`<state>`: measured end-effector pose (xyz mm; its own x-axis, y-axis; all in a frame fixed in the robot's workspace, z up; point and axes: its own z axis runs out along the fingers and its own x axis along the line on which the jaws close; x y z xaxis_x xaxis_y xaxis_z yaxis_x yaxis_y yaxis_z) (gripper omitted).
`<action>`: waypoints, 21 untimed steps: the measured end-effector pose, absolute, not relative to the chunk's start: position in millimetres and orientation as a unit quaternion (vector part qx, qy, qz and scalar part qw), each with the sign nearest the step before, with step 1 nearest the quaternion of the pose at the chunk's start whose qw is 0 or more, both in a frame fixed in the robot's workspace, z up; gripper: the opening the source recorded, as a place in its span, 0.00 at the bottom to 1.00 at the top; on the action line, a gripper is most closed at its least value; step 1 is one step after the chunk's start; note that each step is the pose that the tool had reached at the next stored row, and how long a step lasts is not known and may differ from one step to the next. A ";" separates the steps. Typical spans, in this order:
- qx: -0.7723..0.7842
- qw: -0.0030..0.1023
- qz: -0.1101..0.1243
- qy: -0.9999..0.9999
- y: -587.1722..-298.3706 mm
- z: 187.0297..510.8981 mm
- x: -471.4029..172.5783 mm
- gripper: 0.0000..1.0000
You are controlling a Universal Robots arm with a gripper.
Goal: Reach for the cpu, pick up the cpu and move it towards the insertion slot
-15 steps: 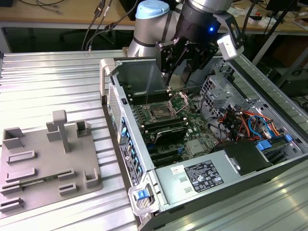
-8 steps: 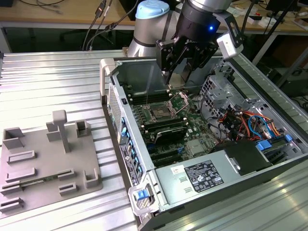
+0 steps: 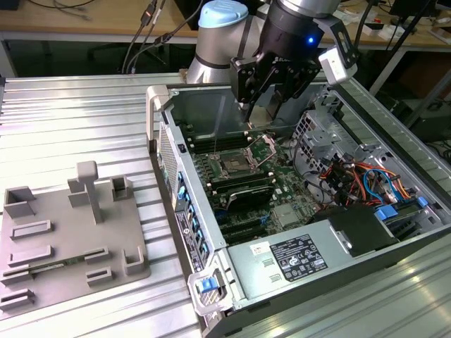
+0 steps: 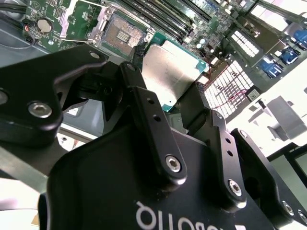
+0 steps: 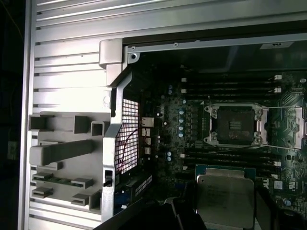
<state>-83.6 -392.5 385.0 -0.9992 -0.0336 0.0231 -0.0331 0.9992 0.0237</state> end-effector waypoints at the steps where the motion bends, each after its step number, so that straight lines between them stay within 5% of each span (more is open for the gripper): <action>1: 0.017 0.012 -0.012 -1.000 -392.4 385.0 -83.3 0.55; 21: 0.017 0.012 -0.011 -1.000 -389.5 384.9 -81.5 0.55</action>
<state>-81.5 -389.5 384.9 -0.9992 -0.0336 0.0231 -0.0331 0.9992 0.0234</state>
